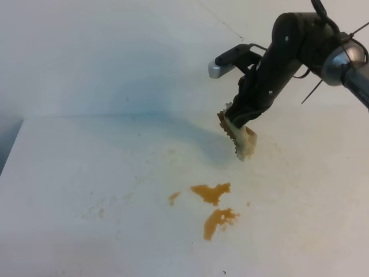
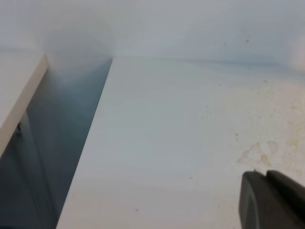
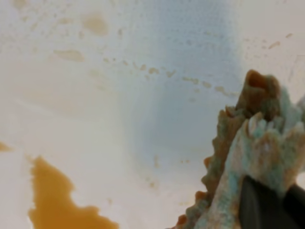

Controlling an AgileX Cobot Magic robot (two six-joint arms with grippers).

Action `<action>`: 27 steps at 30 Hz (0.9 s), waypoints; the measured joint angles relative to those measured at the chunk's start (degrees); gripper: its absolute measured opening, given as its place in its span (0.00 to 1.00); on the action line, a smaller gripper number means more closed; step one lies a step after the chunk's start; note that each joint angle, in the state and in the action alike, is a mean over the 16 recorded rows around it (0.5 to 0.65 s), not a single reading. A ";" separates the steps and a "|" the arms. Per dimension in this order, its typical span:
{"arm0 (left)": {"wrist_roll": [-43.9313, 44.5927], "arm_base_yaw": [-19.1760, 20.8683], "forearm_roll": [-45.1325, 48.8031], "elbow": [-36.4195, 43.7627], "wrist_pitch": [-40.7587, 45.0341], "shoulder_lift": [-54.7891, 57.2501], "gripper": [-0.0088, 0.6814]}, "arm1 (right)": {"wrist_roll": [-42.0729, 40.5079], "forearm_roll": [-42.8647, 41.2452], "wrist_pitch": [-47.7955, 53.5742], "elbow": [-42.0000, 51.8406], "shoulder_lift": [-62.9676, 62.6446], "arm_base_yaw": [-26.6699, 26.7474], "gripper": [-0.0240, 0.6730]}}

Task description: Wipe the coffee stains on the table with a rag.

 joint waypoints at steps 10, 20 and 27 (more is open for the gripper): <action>0.00 0.00 0.00 0.00 0.00 0.00 0.01 | -3.17 2.09 0.41 0.19 -5.27 -2.55 0.07; 0.00 0.00 0.00 -0.13 0.00 0.00 0.01 | -9.92 10.93 2.11 4.94 -16.79 -8.01 0.07; 0.00 0.00 0.00 -0.13 -0.05 0.00 0.01 | -9.62 4.00 -3.63 17.04 -25.21 -6.15 0.07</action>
